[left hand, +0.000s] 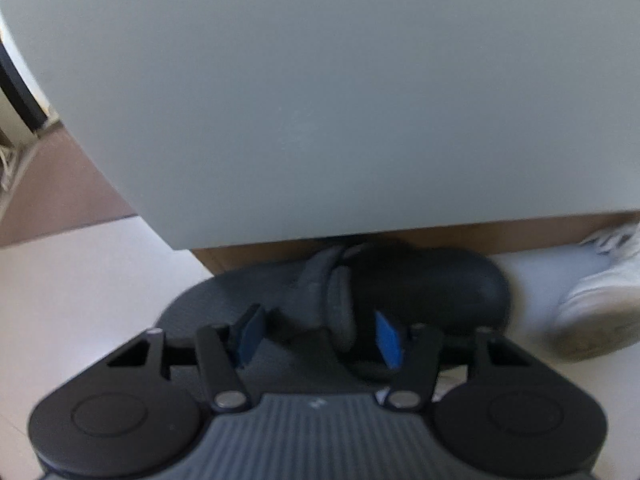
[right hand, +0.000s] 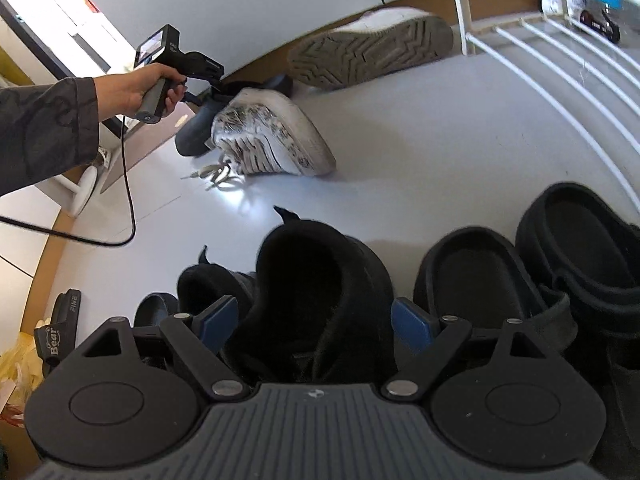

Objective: Organize scattered shoes
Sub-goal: 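Grasp the black clog by its strap with the left gripper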

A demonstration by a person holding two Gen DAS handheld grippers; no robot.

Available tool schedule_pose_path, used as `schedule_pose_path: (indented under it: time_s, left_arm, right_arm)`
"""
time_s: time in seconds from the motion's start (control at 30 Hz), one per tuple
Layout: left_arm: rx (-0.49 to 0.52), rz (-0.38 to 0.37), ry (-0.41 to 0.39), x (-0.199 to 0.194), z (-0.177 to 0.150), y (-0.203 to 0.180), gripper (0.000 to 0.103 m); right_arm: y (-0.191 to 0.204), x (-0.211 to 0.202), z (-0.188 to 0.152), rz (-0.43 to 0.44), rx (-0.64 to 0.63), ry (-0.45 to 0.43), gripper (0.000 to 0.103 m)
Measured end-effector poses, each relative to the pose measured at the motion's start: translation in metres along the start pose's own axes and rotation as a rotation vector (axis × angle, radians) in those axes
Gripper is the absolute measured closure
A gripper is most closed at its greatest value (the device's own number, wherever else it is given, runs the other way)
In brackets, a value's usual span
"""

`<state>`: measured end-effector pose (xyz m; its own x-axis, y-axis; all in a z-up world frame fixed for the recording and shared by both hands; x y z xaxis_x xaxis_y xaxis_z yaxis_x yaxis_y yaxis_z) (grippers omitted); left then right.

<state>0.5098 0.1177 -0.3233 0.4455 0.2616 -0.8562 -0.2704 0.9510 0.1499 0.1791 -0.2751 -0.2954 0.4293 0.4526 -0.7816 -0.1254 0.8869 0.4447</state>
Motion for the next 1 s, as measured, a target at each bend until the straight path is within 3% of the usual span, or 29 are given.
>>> schedule_pose_path:
  time_s: [0.1,0.17,0.27,0.77,1.0]
  left_arm:
    - [-0.043,-0.023,-0.024,-0.001,0.001,0.010,0.052]
    - [-0.038,-0.034,-0.043,-0.007,0.000,0.013,0.066]
    - [-0.045,-0.018,-0.058,-0.019,0.000,0.024,0.075]
    - [-0.145,-0.029,-0.056,-0.064,-0.051,0.123,0.086]
    - [-0.186,-0.025,-0.026,-0.092,-0.101,0.203,0.086]
  right_arm:
    - [0.002,0.001,-0.001,-0.003,-0.012,0.001,0.015]
    - [0.004,0.002,-0.004,-0.006,-0.015,0.008,0.015]
    - [0.005,0.003,-0.009,0.001,0.005,0.027,0.015]
    - [0.039,-0.020,-0.029,0.037,-0.074,-0.001,0.015]
    - [0.080,-0.031,-0.034,0.085,-0.180,-0.030,0.015]
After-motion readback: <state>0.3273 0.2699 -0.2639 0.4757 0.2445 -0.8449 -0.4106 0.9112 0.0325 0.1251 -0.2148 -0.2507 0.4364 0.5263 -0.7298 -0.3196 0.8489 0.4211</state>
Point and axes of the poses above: each gripper's, at about its wrist camera, not at the fingertips, and x roughly the way its jaws point, y to its left, z to its top, the point moved 2 cm from there along x, roughly the way its jaws point
